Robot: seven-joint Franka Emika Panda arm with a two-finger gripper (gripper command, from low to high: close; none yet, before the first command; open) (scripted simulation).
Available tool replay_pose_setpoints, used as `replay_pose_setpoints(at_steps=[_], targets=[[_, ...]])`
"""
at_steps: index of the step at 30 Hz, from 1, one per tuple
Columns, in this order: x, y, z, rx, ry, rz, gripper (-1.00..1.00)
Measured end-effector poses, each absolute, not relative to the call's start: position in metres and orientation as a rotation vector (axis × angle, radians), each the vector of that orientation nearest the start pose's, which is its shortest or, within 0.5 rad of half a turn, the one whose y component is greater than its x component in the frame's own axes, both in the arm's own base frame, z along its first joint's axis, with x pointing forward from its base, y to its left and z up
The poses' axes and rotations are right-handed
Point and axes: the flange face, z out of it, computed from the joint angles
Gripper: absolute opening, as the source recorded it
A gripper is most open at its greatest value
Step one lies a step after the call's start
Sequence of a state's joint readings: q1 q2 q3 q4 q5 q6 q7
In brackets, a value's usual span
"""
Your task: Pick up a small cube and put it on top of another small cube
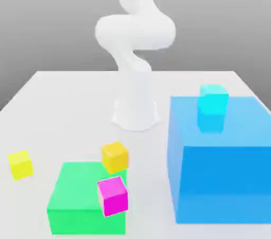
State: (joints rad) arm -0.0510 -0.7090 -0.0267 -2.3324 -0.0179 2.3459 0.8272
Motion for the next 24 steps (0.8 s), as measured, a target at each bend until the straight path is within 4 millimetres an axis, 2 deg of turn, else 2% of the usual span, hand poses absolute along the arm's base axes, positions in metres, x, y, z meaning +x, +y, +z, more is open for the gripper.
replay_pose_setpoints(at_steps=[2,5,8,11,15,18,20,22,24], targets=[[0.402,-0.064,0.627,-2.451,1.306,-0.886,0.00],[0.422,-0.112,0.567,-2.437,1.488,-0.780,0.00],[0.428,-0.160,0.505,-2.403,1.669,-0.669,0.00],[0.421,-0.206,0.443,-2.350,1.845,-0.549,0.00],[0.392,-0.261,0.359,-2.249,2.070,-0.379,0.00],[0.352,-0.300,0.298,-2.130,2.249,-0.245,0.00],[0.323,-0.317,0.259,-2.050,2.349,-0.153,0.00],[0.295,-0.325,0.221,-1.978,2.430,-0.059,0.00],[0.283,-0.327,0.193,-1.949,2.461,-0.015,0.00]])
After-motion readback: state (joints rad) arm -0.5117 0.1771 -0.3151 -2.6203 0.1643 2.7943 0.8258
